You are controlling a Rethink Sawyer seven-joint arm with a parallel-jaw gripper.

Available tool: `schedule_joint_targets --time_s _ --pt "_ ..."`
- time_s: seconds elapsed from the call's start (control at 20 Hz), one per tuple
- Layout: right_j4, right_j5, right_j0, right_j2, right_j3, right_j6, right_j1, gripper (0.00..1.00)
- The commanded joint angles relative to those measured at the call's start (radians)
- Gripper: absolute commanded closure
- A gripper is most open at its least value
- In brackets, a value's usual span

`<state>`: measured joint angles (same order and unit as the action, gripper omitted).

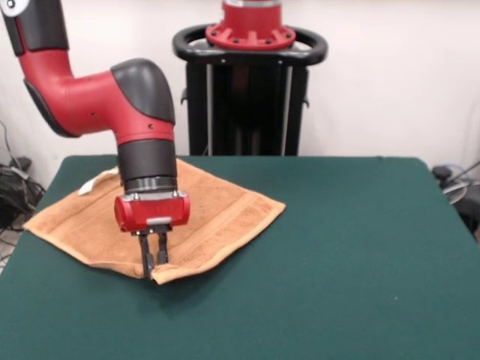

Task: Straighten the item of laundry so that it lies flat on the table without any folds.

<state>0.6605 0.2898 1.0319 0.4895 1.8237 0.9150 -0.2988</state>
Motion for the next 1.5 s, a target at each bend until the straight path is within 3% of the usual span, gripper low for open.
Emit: schedule_joint_targets --time_s 0.05,0.65,1.5 --pt "-0.061 0.044 -0.051 0.051 -0.12 0.263 0.028 1.0" --pt "-0.028 0.041 -0.073 0.01 -0.16 0.229 0.093 1.0" --pt "-0.025 0.029 -0.09 -0.008 -0.174 0.213 0.109 1.0"
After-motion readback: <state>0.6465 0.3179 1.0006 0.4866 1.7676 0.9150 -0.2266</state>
